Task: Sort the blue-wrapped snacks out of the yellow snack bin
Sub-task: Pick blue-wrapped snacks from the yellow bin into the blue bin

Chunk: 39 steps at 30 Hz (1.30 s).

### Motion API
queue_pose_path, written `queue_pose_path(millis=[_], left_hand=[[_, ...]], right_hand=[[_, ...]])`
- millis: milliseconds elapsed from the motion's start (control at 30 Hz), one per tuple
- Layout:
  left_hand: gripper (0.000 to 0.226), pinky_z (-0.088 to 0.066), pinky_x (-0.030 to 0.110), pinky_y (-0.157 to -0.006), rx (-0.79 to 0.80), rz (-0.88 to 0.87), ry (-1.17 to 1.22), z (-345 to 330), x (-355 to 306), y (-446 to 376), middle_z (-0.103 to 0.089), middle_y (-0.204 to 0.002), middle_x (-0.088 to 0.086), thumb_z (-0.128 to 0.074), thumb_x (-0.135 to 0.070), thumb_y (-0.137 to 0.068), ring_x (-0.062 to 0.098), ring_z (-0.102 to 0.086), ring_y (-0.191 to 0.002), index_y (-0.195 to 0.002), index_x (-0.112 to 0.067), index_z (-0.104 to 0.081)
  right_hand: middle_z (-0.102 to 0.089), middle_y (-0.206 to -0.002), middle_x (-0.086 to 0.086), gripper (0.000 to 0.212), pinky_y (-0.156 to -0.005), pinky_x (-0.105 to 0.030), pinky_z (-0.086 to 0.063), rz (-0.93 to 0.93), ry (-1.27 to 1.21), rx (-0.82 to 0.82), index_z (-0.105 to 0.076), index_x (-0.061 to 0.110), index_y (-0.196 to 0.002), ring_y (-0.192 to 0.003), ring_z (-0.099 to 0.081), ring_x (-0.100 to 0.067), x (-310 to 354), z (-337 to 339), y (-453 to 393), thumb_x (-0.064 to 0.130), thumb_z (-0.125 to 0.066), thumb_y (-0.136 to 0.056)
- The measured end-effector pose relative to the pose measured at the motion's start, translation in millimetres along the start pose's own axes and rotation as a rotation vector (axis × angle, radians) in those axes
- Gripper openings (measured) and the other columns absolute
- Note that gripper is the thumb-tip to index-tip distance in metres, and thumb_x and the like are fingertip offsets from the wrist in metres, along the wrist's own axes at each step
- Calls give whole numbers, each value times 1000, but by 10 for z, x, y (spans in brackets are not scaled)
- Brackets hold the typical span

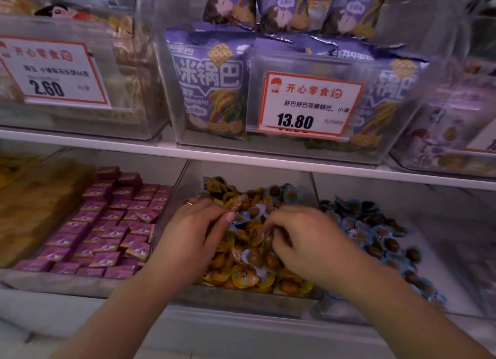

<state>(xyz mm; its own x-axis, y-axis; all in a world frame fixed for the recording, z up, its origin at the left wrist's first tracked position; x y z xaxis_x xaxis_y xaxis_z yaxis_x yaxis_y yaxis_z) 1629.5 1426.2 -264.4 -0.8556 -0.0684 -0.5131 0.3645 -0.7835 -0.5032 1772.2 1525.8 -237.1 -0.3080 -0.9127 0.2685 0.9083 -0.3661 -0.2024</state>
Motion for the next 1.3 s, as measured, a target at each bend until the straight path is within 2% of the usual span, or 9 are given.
queue_pose_path(millis=[200,300,467,667,700,867,1033,1167,1300], left_hand=[[28,-45,34,-71,-71,35,-41,21,82,-32,-52,-79,-17,-50,-38,-96,16,-56,-78,-84,-22,-69],[27,-50,37,-73,-99,50,4,25,113,-21,-63,-85,-11,-51,-39,-95,18,-60,-83,-86,-21,-68],[28,-47,30,-64,-174,110,42,30,11,-267,-67,-80,-10,-47,-44,-98,17,-65,-77,-92,-25,-66],[38,-48,33,-73,219,55,-293,-473,9,-336,-66,-113,0,-52,-51,-94,24,-63,-101,-121,-26,-55],[46,-50,35,-79,273,20,-298,-507,24,-321,-63,-118,-1,-55,-53,-91,24,-62,-105,-129,-27,-51],[36,-40,10,-78,211,78,12,-293,91,-263,-61,-112,-15,-77,-25,-82,4,-58,-101,-115,-32,-67],[34,-45,4,-75,-48,235,425,75,57,-220,-73,-99,-19,-81,-16,-79,-8,-65,-91,-98,-42,-72],[46,-47,7,-83,-36,154,575,-33,-280,-147,-71,-103,-28,-73,-5,-85,-7,-66,-100,-105,-45,-68],[57,-44,14,-100,80,148,471,-305,-375,-107,-61,-116,-38,-69,-6,-88,-14,-54,-113,-115,-55,-56]], right_hand=[[-47,-116,5,61,-94,-34,-40,65,166,253,-56,25,-124,-112,-35,-15,176,-499,37,70,-41,-86],[-52,-113,9,38,-93,-29,-42,16,-25,231,-60,29,-122,-110,-43,-10,112,-439,-15,51,-59,-91],[-58,-81,24,11,-58,-9,-42,-141,-205,89,-68,30,-99,-74,-55,12,-105,-180,-96,27,-60,-92],[-68,-98,8,18,-71,-20,-54,-350,-364,-139,-65,31,-111,-85,-66,-10,-356,19,-110,23,-55,-98],[-68,-100,7,19,-71,-13,-51,-371,-385,-187,-65,31,-111,-86,-65,-9,-405,63,-98,22,-56,-97],[-65,-98,17,21,-69,1,-43,-403,-541,-259,-63,37,-99,-91,-60,5,-423,100,-82,17,-61,-96],[-72,-104,-5,19,-82,-36,-59,-639,-1203,-288,-71,20,-103,-94,-70,-17,-399,-136,-35,8,-57,-98],[-71,-97,-20,27,-56,-32,-55,-839,-1901,-121,-68,-3,-111,-67,-68,-21,-28,-433,-63,7,-46,-99],[-70,-120,-13,55,-82,-33,-52,-792,-1991,80,-66,5,-125,-104,-68,-25,185,-524,-55,47,-41,-99]])
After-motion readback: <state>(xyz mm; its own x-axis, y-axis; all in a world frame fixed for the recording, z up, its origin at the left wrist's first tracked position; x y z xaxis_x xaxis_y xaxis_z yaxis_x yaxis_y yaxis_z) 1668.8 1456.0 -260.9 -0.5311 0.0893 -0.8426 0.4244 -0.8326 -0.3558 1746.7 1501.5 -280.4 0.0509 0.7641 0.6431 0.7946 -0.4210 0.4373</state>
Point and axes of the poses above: each hand's wrist, its own y-axis away from the middle knuckle, its own z-axis out of the back of the hand, x = y × z, the point moved 7 cm from there along -y, towards the middle knuckle
